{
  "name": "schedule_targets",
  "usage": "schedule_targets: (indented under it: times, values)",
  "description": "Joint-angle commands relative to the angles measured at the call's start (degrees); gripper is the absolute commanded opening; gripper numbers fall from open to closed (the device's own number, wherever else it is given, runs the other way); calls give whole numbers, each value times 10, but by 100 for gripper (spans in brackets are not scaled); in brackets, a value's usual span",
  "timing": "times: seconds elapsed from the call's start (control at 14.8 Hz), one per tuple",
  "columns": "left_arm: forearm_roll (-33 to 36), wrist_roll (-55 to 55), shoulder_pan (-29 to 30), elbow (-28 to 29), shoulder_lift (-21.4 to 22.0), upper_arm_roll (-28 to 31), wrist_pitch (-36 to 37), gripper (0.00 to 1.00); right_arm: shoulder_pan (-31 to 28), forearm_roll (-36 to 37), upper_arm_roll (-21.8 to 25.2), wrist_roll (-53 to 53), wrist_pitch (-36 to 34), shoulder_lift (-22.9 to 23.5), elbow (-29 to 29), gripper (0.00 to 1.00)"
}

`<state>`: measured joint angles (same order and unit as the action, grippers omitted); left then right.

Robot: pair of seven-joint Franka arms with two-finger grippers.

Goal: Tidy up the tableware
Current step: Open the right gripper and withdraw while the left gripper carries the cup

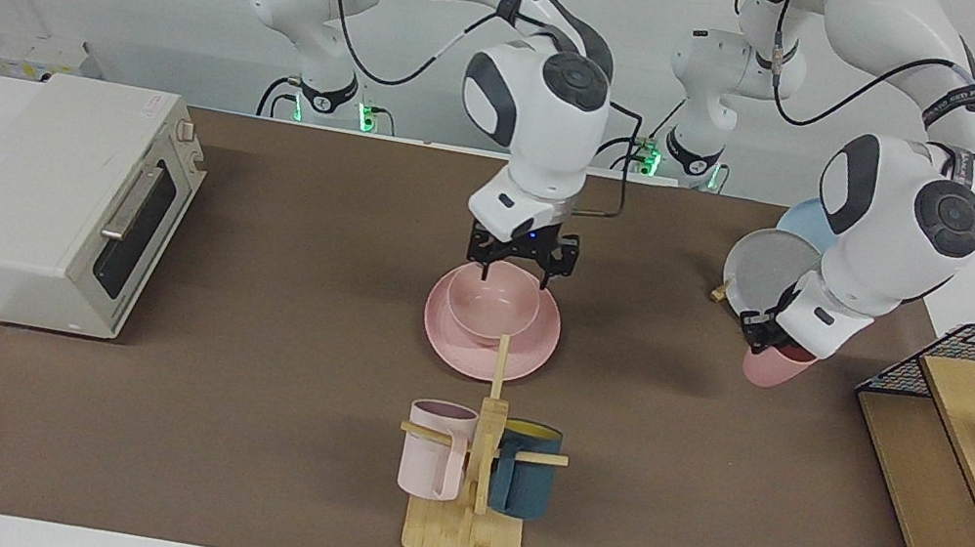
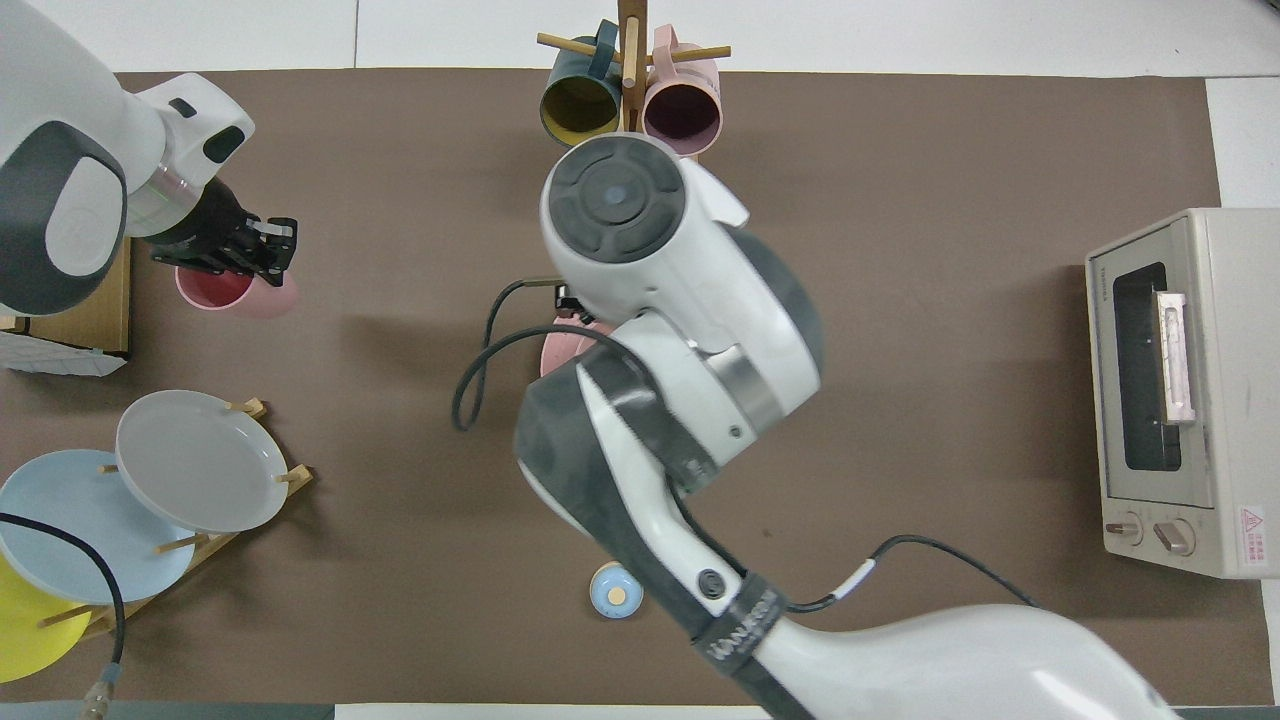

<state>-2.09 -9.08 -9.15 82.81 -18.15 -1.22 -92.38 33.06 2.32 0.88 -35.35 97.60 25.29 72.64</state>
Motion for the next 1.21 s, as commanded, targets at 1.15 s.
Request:
schedule_targets:
  times: [1.15]
  values:
    - [-64, -425, -313, -37, -87, 5, -118, 0, -275, -10, 14, 329, -120, -260, 218, 100]
